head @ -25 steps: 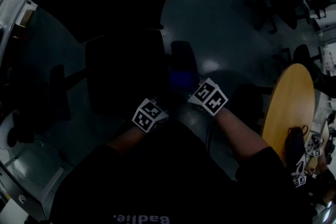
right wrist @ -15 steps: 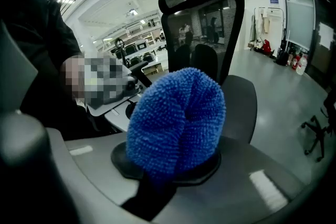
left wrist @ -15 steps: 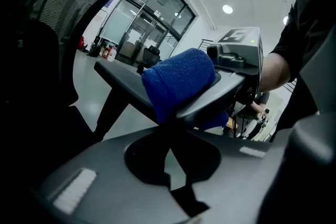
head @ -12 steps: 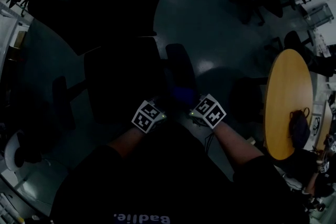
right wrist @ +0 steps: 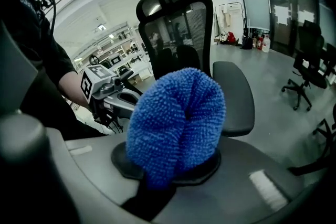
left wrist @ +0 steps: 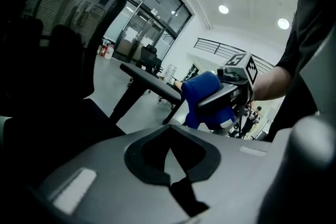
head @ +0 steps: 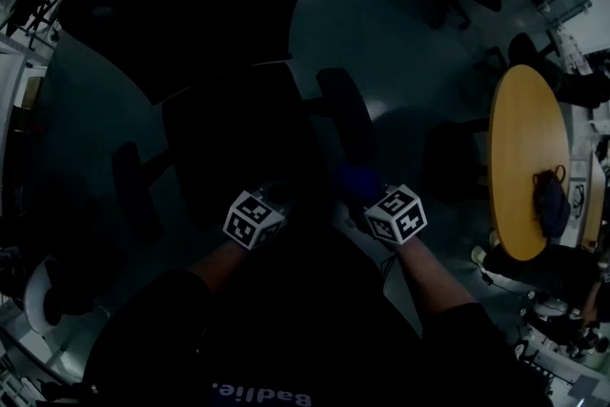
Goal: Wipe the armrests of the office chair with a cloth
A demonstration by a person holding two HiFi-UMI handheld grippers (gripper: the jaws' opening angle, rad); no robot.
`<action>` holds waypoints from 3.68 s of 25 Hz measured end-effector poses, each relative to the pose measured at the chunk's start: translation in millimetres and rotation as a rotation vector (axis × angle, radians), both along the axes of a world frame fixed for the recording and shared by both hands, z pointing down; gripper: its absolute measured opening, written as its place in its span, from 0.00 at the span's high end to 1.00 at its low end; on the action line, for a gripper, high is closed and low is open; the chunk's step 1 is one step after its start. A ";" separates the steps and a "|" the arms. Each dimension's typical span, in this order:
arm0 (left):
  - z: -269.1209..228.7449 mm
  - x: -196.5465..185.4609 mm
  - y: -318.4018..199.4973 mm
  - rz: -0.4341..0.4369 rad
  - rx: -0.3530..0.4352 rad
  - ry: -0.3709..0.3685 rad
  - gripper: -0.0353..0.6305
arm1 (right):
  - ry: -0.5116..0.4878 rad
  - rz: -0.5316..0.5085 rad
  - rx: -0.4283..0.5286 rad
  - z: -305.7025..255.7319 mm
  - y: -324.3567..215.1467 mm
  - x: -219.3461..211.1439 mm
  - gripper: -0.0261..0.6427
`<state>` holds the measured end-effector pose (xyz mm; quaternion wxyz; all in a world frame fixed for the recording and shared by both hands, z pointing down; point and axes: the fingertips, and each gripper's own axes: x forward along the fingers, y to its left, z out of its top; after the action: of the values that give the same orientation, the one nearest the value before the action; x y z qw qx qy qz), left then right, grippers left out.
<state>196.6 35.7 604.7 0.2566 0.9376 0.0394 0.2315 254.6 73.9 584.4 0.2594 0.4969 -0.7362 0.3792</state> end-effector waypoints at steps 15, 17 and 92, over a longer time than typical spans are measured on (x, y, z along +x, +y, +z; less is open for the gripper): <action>-65.6 -112.0 -0.8 -0.304 0.101 -0.028 0.92 | -0.107 -0.091 0.108 -24.5 27.8 -52.2 0.83; -77.0 -122.2 12.4 -0.349 0.117 -0.042 0.92 | -0.109 -0.125 0.133 -29.7 44.2 -59.1 0.83; -225.5 -241.7 139.5 -0.424 0.256 0.227 0.92 | -0.185 -0.063 0.431 -155.6 169.8 -229.0 0.84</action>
<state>-45.1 175.2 379.2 0.1728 0.9696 -0.1590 0.0692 25.6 243.8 428.8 0.0906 0.4806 -0.8360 0.2489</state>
